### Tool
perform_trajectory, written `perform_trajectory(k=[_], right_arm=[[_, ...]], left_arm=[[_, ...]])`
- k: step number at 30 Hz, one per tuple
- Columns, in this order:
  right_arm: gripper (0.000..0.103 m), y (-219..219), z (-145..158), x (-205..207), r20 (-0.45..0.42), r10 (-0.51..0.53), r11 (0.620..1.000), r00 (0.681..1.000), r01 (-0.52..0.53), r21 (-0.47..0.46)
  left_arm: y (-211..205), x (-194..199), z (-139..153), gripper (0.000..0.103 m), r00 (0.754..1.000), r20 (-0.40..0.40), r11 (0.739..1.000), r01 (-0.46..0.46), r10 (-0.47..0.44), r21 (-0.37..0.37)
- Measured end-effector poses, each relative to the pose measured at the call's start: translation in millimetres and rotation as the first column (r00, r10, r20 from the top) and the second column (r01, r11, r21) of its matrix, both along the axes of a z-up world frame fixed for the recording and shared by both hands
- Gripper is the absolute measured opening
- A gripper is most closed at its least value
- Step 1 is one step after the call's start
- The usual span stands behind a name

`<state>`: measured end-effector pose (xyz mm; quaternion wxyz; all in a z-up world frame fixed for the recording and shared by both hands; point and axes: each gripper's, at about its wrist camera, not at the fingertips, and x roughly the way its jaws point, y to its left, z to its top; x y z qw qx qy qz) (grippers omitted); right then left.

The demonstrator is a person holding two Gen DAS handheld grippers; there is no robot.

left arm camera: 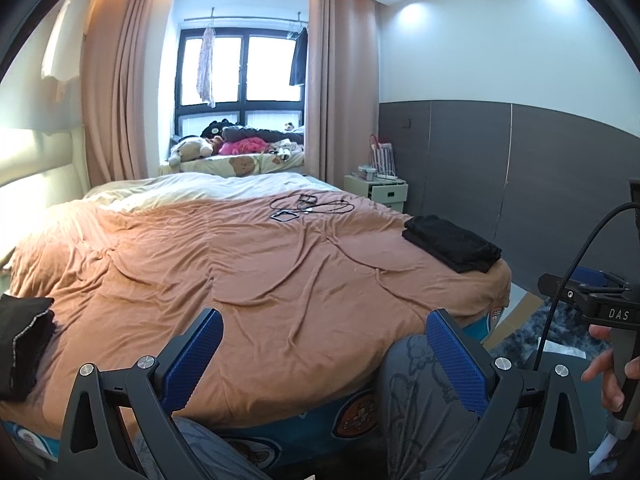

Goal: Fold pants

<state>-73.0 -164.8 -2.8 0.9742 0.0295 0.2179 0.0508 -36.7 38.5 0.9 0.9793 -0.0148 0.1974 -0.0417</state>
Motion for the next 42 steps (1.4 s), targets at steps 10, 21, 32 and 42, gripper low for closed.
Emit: perform_trajectory(k=[10,21,32,42], right_arm=[[0.103,6.2,0.7,-1.7,0.001,-0.006,1.0,1.0,0.006,-0.027],[0.103,8.3,-0.8,-2.1,0.002,0.003,0.999,1.0,-0.003,-0.042],[0.103,9.6,-1.7,-2.9,0.004,0.004,0.999,1.0,-0.003,-0.051],[0.103,8.1,-2.0,-3.9,0.008,0.006,0.998,1.0,-0.006,-0.061]], left_arm=[[1.0,-1.6,-1.0,0.102,1.0,-0.001,1.0,-0.016,0.016,0.004],[-3.7,-5.2,-0.8,0.102,0.999,0.002,0.999,0.039,-0.039,0.001],[-4.6,-5.6,-0.7,0.102,1.0,0.001,1.0,0.029,-0.029,-0.002],[-2.7,-4.0,-2.0,0.102,1.0,-0.008,1.0,0.003,-0.003,-0.009]])
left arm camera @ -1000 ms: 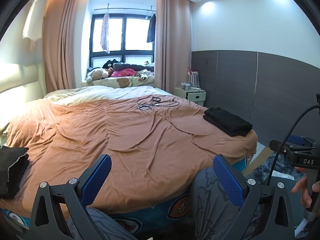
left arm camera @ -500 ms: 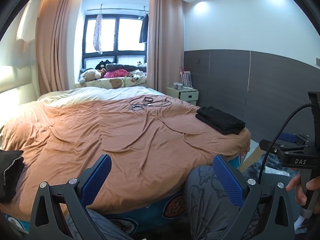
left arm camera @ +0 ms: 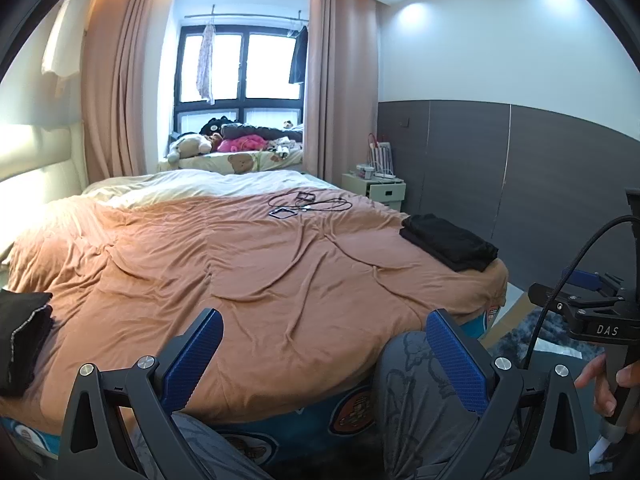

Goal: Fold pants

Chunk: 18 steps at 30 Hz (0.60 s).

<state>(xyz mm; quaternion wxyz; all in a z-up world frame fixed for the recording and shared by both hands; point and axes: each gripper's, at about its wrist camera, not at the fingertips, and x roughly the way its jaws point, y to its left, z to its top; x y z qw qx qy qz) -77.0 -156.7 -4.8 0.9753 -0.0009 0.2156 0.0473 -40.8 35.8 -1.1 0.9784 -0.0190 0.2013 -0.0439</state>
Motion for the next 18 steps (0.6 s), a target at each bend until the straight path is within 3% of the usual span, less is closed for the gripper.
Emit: perform_trajectory(k=[18], right_arm=[[0.103,-2.5,1.8,0.2,0.001,0.007,1.0,1.0,-0.007,-0.004]], left_arm=[[3.6,-2.2,-1.9,0.103,1.0,0.004,1.0,-0.012,0.012,-0.007]])
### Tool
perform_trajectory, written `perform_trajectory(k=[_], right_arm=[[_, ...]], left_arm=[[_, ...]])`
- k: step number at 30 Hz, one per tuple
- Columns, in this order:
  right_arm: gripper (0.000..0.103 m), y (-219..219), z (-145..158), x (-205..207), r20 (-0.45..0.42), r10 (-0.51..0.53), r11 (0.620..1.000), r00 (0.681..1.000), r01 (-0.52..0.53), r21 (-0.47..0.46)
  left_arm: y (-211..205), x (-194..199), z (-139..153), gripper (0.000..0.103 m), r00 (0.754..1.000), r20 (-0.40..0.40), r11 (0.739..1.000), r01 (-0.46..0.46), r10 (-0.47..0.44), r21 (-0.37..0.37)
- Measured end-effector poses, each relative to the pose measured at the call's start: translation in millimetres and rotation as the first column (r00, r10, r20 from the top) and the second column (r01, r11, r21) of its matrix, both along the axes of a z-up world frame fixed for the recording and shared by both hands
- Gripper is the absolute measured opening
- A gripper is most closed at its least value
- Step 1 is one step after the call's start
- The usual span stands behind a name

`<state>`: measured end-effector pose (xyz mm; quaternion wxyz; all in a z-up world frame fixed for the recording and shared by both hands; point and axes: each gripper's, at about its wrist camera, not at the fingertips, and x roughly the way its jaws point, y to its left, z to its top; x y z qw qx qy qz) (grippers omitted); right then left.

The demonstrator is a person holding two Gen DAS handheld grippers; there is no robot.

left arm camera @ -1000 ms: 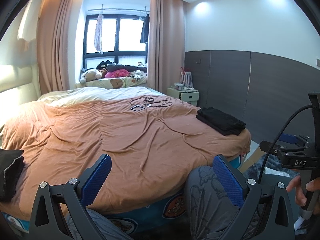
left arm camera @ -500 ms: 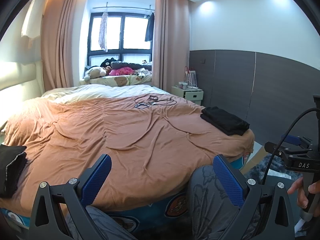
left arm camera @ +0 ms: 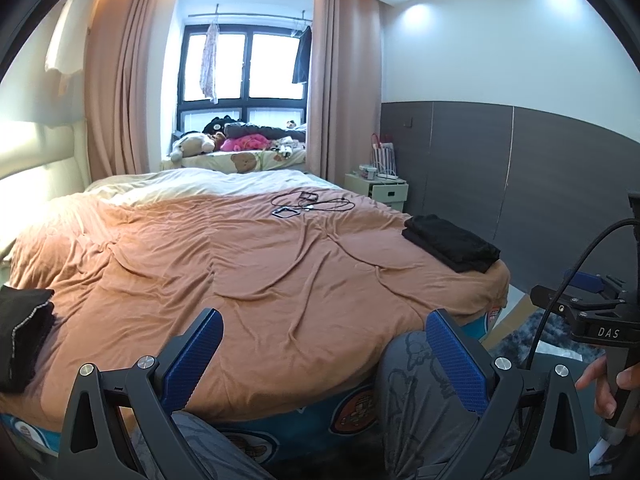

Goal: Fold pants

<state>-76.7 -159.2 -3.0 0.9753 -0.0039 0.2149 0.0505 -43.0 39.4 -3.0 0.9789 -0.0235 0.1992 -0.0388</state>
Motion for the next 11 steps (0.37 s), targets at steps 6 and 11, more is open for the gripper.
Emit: perform_trajectory(k=[6,11], right_arm=[[0.103,-0.2,0.2,0.3,0.0,0.002,1.0,1.0,-0.002,0.001],[0.103,-0.8,-0.2,0.7,-0.002,0.002,1.0,1.0,-0.002,0.001]], left_arm=[[-0.8,-0.8,-0.1,0.103,1.0,0.005,1.0,-0.004,0.004,0.004],[-1.1,-1.2,0.2,0.102,1.0,0.005,1.0,-0.004,0.004,0.002]])
